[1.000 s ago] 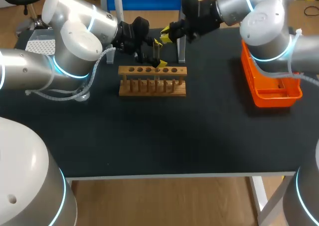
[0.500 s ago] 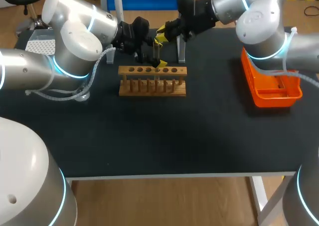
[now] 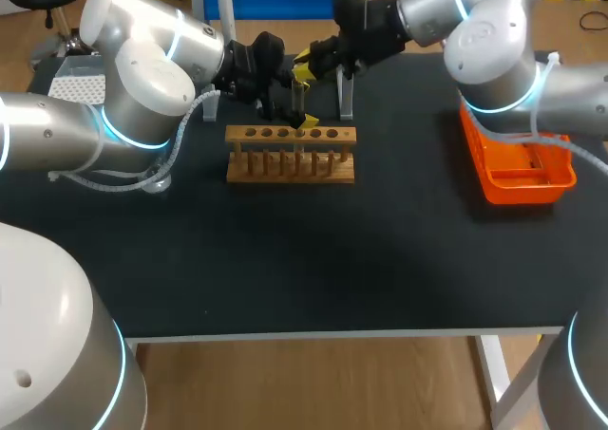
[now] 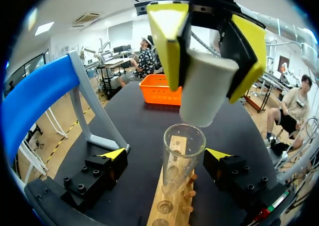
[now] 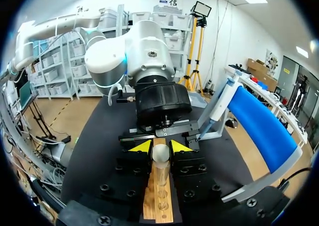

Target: Invert the test tube, pick up the pipette, mount the tip to pipette, aspirate from beaker and dispense into the tube, eject the tip, return the pipette, and cap with the stopper.

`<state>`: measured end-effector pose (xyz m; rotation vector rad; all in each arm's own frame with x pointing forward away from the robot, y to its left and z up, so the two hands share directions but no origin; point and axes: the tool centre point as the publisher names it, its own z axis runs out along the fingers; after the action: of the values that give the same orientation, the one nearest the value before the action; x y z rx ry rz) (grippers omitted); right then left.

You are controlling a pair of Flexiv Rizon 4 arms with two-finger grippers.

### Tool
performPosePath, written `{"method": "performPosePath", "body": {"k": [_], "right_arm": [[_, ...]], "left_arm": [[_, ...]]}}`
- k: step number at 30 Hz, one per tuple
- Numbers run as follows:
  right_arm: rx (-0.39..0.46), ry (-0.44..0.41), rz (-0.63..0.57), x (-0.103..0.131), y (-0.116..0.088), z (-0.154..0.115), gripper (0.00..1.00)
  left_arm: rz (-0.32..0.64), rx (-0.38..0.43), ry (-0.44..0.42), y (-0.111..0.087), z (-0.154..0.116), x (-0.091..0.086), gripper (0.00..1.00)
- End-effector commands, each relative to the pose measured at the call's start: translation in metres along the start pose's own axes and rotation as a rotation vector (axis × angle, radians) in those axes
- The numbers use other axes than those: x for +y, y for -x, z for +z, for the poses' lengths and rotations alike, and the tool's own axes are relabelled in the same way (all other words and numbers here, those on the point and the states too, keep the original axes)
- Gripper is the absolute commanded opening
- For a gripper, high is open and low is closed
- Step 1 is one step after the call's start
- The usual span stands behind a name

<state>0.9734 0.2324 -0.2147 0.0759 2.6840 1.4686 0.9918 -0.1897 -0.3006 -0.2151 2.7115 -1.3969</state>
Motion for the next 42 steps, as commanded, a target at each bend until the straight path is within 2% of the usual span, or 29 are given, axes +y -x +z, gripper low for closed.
{"method": "performPosePath", "body": {"k": [1, 42], "right_arm": [[0.006, -0.005, 0.002, -0.0003, 0.0017, 0.0026, 0.0], [0.013, 0.002, 0.016, -0.0056, 0.0023, 0.0098, 0.0]], "left_arm": [[-0.001, 0.004, 0.003, 0.001, 0.0003, -0.0005, 1.0], [-0.001, 0.004, 0.003, 0.001, 0.0003, -0.0005, 1.0]]}}
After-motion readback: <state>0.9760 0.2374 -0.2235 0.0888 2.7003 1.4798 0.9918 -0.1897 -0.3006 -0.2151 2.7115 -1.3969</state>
